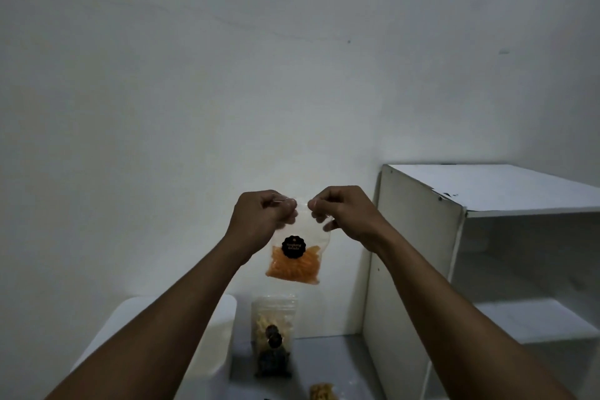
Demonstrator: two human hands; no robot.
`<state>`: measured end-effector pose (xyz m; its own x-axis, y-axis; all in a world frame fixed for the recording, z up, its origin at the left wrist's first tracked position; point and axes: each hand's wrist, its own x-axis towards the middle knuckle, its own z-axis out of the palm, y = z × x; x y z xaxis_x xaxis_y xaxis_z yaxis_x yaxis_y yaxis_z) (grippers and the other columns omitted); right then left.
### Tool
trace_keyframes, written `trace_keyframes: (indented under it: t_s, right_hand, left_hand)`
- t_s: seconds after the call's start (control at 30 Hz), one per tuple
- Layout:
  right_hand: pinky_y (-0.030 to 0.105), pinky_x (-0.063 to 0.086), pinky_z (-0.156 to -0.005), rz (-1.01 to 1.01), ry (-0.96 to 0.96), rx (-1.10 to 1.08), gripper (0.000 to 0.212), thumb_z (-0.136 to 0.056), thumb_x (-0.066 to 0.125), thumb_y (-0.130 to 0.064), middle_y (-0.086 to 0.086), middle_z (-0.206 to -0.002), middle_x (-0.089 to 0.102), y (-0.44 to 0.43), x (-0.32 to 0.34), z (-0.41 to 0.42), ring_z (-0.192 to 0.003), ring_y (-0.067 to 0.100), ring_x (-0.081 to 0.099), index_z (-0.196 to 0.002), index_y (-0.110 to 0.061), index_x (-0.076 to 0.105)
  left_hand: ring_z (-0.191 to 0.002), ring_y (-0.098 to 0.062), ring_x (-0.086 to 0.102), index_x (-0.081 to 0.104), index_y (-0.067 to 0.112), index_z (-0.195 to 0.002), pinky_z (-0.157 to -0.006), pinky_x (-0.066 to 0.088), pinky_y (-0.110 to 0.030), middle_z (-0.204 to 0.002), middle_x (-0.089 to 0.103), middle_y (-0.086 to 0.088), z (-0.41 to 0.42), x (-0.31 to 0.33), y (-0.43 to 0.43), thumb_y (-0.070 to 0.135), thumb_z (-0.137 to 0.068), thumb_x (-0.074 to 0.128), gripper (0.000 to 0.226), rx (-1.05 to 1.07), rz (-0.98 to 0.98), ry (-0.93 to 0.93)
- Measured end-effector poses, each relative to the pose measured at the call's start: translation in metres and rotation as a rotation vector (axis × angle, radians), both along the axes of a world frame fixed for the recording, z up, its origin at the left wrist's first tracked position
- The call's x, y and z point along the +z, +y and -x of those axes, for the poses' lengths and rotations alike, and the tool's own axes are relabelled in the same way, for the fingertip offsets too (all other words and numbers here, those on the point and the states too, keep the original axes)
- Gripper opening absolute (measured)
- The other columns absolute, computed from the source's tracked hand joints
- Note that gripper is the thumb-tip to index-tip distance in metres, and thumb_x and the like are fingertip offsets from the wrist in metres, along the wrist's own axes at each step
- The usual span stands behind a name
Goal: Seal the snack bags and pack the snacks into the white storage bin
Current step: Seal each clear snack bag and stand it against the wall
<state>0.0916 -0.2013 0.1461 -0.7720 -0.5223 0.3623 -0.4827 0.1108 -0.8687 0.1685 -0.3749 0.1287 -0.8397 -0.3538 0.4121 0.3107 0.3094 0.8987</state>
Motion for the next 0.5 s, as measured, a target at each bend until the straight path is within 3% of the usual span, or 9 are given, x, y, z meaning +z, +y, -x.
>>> trace_keyframes:
  t_s: [0.2, 0.4, 0.5]
  right_hand:
    - [0.026, 0.057, -0.061, 0.045, 0.052, -0.041, 0.014, -0.089, 0.072, -0.012, 0.008, -0.074, 0.070, 0.001, 0.010, 0.002, -0.061, 0.011, 0.062, -0.089, 0.002, 0.074]
    - [0.034, 0.060, -0.072, 0.175, -0.127, 0.069, 0.014, -0.092, 0.069, -0.014, 0.017, -0.088, 0.075, 0.003, 0.008, 0.000, -0.075, 0.019, 0.072, -0.093, 0.001, 0.068]
    - [0.033, 0.058, -0.067, 0.141, -0.052, 0.038, 0.012, -0.094, 0.066, -0.010, 0.016, -0.082, 0.075, 0.003, 0.011, 0.000, -0.070, 0.020, 0.071, -0.087, -0.001, 0.066]
  left_hand:
    - [-0.074, -0.021, 0.072, 0.072, 0.000, -0.093, -0.075, 0.061, -0.039, -0.086, 0.075, -0.014, -0.007, 0.013, 0.007, 0.017, -0.090, 0.071, 0.017, -0.077, -0.166, -0.030]
    - [-0.068, -0.018, 0.069, 0.073, 0.000, -0.084, -0.069, 0.059, -0.033, -0.077, 0.074, -0.014, -0.007, 0.022, 0.007, 0.013, -0.088, 0.072, 0.014, 0.013, -0.142, 0.042]
    - [-0.073, -0.019, 0.073, 0.073, 0.001, -0.090, -0.072, 0.061, -0.034, -0.085, 0.076, -0.013, -0.006, 0.021, 0.007, 0.017, -0.090, 0.071, 0.016, 0.005, -0.167, 0.028]
